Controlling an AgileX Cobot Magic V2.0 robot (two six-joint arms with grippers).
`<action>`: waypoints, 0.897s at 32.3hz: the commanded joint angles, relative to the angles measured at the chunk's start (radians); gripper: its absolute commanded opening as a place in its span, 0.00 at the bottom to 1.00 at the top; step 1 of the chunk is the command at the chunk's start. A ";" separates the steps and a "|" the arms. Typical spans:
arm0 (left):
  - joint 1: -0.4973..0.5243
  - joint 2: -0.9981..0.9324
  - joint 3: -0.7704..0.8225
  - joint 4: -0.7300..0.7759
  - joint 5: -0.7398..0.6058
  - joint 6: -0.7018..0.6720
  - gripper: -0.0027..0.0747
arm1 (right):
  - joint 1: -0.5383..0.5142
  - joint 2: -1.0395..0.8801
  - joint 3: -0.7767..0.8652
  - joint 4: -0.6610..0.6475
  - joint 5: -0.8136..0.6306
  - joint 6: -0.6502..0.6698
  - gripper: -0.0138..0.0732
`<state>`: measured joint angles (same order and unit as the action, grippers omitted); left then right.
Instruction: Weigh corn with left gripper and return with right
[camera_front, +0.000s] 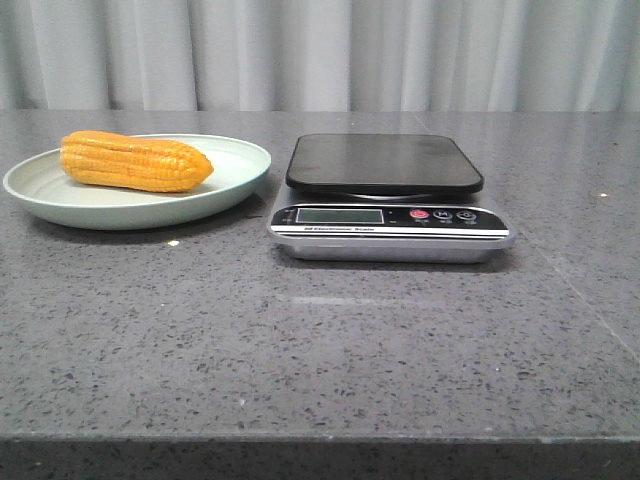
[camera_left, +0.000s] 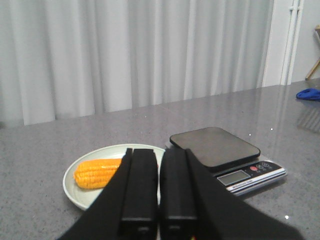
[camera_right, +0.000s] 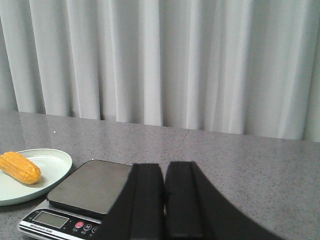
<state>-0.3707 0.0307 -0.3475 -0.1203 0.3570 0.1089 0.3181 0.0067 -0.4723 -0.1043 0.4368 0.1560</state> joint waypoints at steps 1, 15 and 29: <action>0.038 0.024 0.035 0.006 -0.084 0.000 0.21 | -0.007 0.014 -0.023 -0.020 -0.085 -0.003 0.34; 0.353 -0.047 0.303 0.065 -0.301 -0.006 0.21 | -0.007 0.014 -0.023 -0.020 -0.085 -0.003 0.34; 0.480 -0.056 0.357 0.088 -0.341 -0.117 0.21 | -0.007 0.014 -0.023 -0.020 -0.081 -0.003 0.34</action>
<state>0.0916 -0.0039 0.0033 -0.0330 0.0979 0.0092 0.3181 0.0067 -0.4723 -0.1059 0.4368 0.1560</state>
